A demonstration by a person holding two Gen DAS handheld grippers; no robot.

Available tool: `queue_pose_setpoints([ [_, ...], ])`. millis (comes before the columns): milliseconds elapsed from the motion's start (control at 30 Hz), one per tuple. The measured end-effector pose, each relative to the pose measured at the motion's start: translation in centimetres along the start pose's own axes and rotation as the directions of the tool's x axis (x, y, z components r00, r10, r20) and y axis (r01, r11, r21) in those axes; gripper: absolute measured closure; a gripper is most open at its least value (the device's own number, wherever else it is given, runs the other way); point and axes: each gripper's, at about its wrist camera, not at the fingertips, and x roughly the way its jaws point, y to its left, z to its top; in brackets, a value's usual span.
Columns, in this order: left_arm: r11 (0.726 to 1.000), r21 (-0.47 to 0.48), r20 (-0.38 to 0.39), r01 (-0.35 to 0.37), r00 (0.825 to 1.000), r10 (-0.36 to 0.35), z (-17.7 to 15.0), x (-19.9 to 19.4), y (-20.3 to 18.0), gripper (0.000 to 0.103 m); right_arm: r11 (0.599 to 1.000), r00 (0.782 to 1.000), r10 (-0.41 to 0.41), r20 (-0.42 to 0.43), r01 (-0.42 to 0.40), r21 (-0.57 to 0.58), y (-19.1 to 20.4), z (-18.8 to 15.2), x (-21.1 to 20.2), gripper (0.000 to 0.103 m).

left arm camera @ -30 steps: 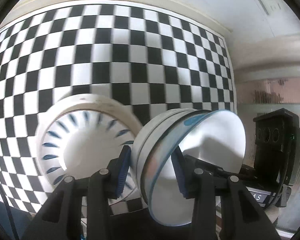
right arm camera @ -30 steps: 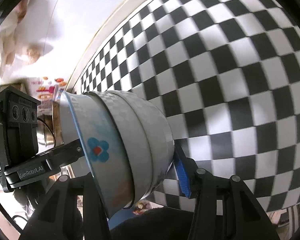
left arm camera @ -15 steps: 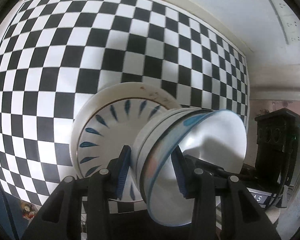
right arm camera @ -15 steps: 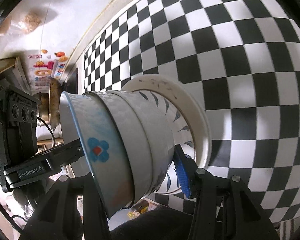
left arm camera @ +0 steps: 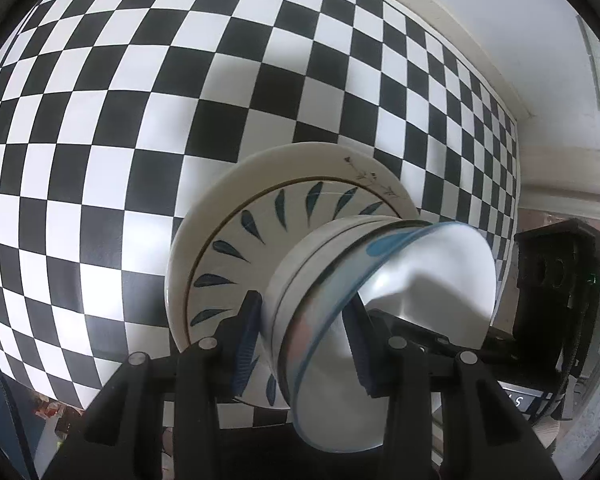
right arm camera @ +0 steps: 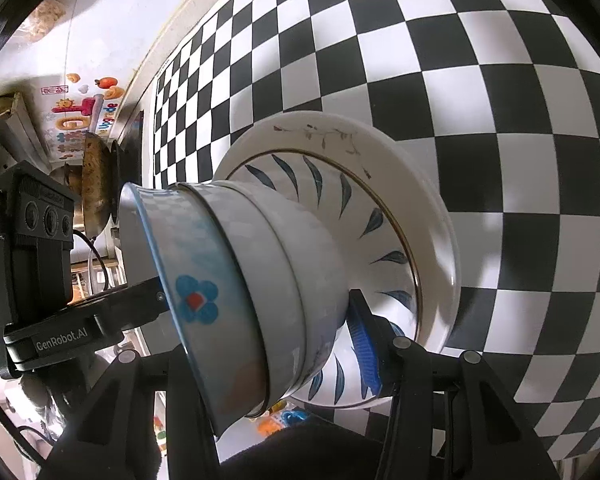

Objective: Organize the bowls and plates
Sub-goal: 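Carry the bowl stack with both grippers over the blue-leaf plate stack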

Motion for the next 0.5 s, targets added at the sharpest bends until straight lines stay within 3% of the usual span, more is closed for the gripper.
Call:
queue_pose_setpoints([
  [500, 1.0, -0.008, 0.004, -0.01, 1.0, 0.01, 0.26, 0.22, 0.09, 0.065, 1.0, 1.0, 0.02, 0.004, -0.02, -0.003, -0.29, 0.71, 0.59, 0.054],
])
